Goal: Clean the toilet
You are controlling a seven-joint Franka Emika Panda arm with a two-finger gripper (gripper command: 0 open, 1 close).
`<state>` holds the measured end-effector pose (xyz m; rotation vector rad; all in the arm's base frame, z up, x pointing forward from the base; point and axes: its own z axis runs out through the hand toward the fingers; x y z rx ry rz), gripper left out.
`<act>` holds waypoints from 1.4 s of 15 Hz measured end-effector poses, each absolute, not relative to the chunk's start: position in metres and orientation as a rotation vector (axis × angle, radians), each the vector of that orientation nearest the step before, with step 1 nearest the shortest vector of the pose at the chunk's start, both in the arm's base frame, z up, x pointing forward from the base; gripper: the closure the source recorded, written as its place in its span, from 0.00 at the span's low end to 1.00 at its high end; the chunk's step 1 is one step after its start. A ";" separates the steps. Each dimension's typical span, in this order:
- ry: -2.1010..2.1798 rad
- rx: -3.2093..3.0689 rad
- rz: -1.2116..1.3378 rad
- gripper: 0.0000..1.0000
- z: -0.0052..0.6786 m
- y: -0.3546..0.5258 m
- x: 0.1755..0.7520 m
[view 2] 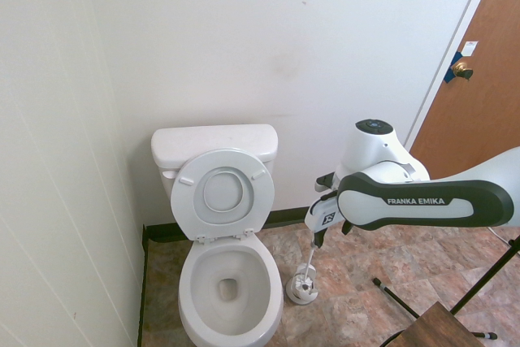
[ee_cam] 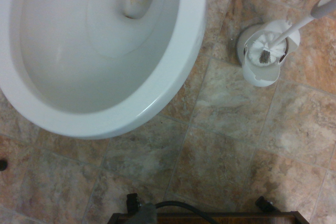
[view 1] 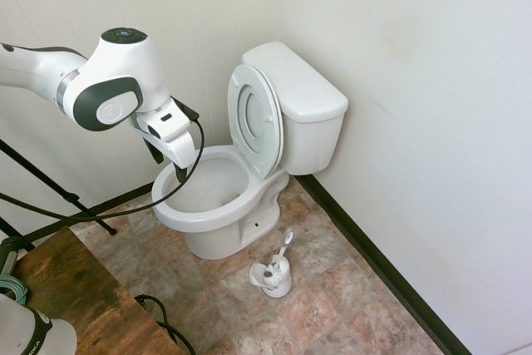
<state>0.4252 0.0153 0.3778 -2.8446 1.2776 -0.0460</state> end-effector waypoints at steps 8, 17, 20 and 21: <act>1.531 -2.742 -0.155 0.00 0.357 -0.008 0.489; 1.918 -2.585 -0.073 0.00 0.232 -0.099 0.601; 1.945 -2.567 -0.029 0.00 0.192 -0.118 0.624; 1.947 -2.566 -0.011 0.00 0.181 -0.127 0.630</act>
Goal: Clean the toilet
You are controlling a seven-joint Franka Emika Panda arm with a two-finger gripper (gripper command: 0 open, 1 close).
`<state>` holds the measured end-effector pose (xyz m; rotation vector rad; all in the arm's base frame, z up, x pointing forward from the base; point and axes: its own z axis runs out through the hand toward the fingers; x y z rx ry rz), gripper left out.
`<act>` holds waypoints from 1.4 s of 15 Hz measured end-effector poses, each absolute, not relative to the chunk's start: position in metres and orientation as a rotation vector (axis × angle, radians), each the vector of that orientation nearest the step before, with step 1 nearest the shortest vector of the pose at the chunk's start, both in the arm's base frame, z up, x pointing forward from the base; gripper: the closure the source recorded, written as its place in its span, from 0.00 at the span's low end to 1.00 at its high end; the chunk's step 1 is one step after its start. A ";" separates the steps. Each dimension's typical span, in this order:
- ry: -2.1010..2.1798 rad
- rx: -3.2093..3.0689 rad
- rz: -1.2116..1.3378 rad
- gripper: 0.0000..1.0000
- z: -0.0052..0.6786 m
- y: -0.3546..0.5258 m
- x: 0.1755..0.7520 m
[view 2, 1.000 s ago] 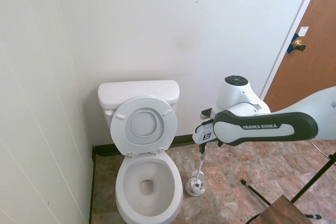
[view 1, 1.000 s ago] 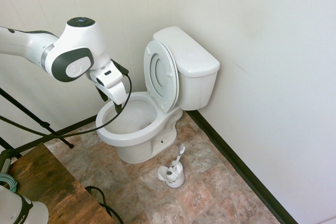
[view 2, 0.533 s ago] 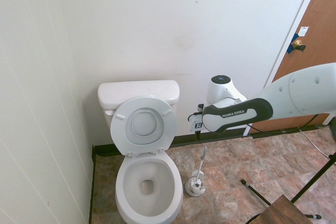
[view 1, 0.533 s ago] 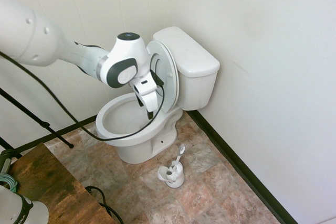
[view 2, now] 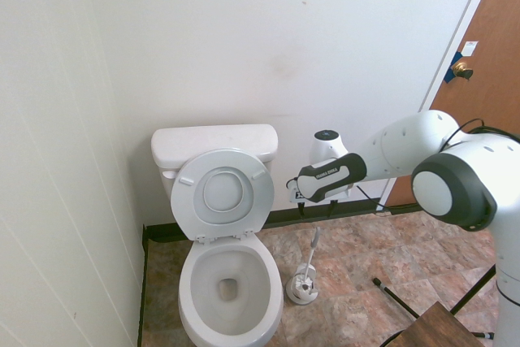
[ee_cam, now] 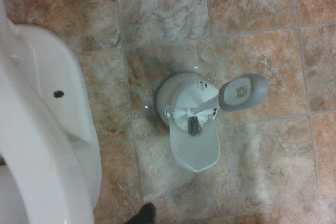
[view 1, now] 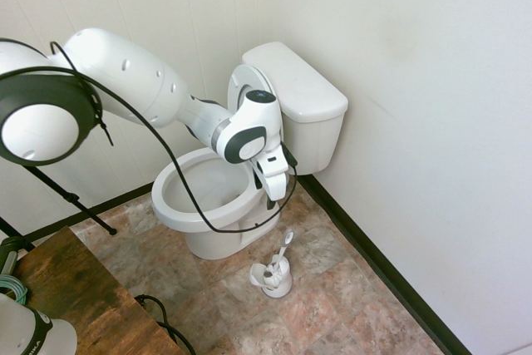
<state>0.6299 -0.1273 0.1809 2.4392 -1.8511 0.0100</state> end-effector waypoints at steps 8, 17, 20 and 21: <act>-1.848 2.462 -0.145 0.00 0.089 -0.190 0.652; -1.856 2.508 -0.303 0.00 -0.014 -0.218 0.659; -1.865 2.512 -0.305 1.00 -0.021 -0.221 0.665; -1.869 2.512 -0.304 1.00 -0.023 -0.223 0.666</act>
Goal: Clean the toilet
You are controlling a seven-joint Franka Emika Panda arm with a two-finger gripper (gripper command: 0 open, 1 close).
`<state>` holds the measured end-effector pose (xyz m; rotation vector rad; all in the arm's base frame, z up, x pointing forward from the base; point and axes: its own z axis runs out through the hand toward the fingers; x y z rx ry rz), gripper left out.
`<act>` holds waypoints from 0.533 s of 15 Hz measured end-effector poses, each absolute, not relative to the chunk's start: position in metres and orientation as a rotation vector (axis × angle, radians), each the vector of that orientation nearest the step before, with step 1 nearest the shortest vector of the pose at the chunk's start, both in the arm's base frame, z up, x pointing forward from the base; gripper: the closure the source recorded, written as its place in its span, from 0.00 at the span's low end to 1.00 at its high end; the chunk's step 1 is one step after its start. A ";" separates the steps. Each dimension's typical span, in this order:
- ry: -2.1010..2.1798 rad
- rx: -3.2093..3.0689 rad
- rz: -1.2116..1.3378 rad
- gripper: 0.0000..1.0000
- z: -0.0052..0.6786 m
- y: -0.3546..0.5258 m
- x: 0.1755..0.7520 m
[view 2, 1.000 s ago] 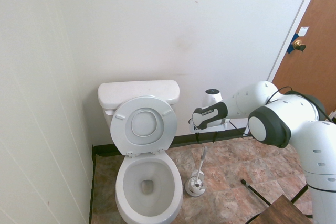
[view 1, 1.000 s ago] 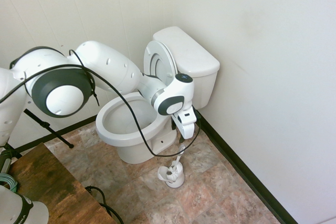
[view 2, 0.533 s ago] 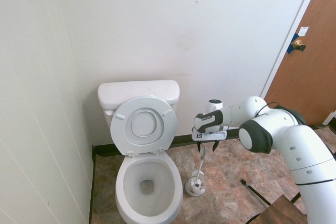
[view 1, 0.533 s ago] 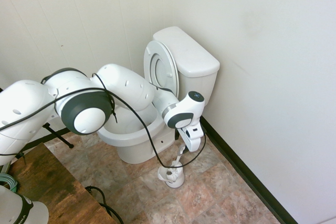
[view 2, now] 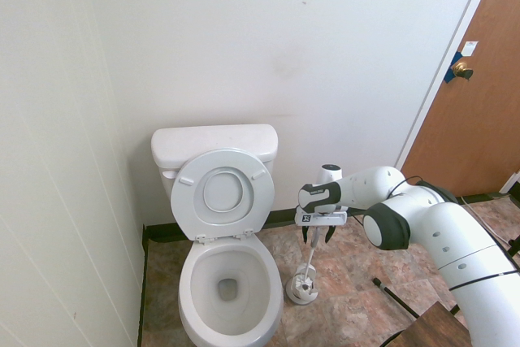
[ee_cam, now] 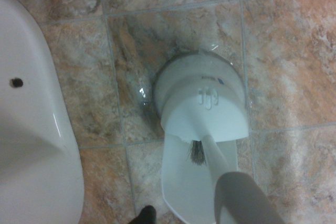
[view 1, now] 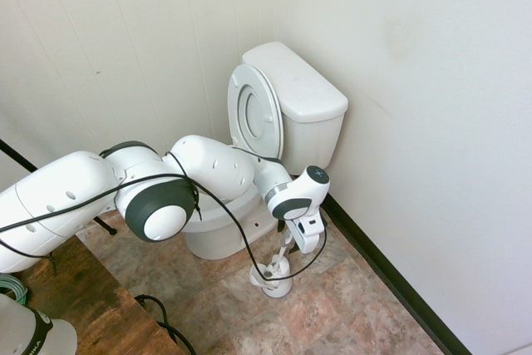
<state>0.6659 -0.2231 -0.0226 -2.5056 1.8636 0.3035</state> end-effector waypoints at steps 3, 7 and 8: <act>1.872 -2.491 0.310 1.00 -0.029 -0.227 0.665; 1.873 -2.485 0.309 1.00 -0.030 -0.227 0.665; 1.872 -2.485 0.305 1.00 -0.029 -0.227 0.666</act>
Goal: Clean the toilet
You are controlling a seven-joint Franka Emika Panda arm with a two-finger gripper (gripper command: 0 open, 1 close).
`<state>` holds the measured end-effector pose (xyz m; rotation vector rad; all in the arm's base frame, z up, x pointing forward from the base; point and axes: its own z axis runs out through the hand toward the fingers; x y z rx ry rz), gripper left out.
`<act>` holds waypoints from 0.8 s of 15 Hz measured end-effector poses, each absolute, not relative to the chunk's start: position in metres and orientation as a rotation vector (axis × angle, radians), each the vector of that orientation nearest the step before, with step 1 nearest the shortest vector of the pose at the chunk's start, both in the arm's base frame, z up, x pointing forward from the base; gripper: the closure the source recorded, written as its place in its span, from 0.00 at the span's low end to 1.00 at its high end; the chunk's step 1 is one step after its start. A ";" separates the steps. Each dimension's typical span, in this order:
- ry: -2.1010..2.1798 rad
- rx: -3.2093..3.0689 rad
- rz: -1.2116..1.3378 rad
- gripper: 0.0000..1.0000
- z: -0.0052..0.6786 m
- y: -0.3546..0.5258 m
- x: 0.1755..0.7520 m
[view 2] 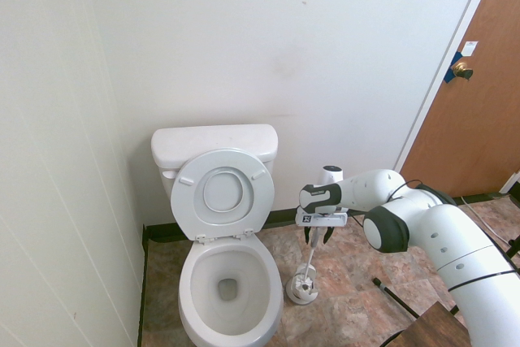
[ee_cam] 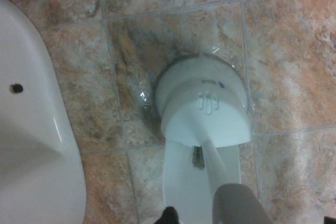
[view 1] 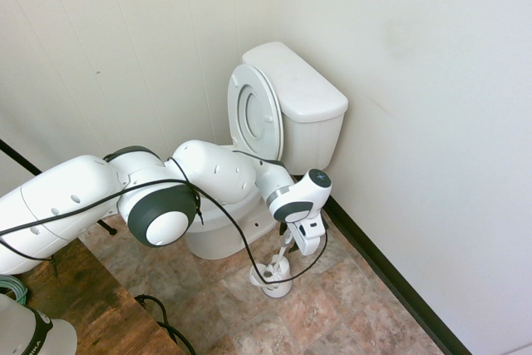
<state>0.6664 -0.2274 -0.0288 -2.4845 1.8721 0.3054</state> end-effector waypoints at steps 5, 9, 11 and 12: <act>1.867 -2.484 0.298 1.00 -0.025 -0.227 0.670; 1.858 -2.483 0.294 1.00 -0.023 -0.223 0.672; 1.828 -2.504 0.296 1.00 -0.019 -0.223 0.673; 1.806 -2.524 0.304 1.00 -0.019 -0.223 0.672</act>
